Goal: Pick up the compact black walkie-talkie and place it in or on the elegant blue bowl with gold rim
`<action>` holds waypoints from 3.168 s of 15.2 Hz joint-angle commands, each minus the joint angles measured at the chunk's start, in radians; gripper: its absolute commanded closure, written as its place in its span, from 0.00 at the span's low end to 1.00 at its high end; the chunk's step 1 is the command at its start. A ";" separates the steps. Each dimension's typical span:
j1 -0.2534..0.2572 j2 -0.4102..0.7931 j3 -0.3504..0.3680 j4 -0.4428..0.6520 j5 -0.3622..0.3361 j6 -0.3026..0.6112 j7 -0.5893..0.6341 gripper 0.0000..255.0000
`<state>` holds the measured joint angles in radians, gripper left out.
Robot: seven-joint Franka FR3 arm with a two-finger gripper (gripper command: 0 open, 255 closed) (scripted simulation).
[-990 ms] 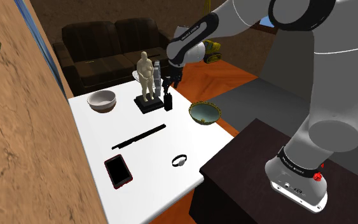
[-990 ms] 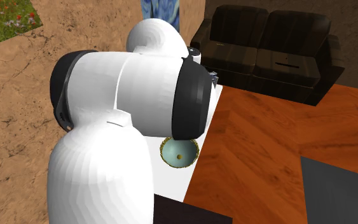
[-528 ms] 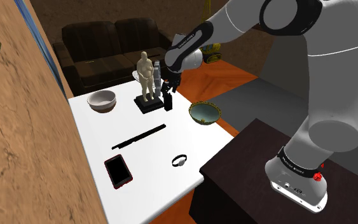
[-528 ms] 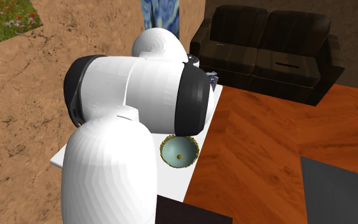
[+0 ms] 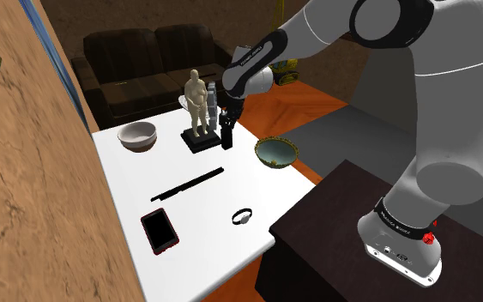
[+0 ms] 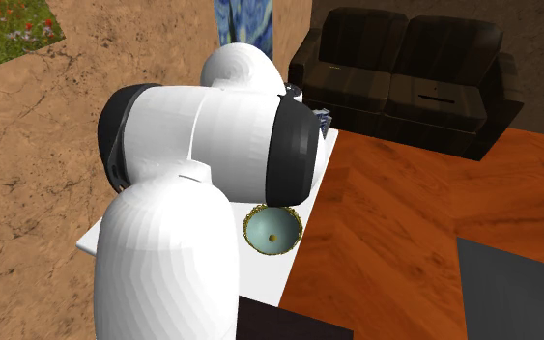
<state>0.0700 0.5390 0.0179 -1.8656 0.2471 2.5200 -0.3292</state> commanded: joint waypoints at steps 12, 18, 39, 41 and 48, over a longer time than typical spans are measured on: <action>0.002 -0.037 -0.005 0.001 -0.007 -0.038 0.010 1.00; 0.006 -0.089 -0.011 0.009 -0.019 -0.097 0.026 1.00; 0.010 -0.228 -0.026 0.101 -0.055 -0.326 0.078 1.00; 0.010 -0.238 -0.027 0.115 -0.057 -0.349 0.082 1.00; -0.007 -0.468 -0.037 -0.188 -0.045 -0.282 0.035 1.00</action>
<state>0.0668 0.1161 -0.0170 -1.9985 0.2001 2.2283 -0.2842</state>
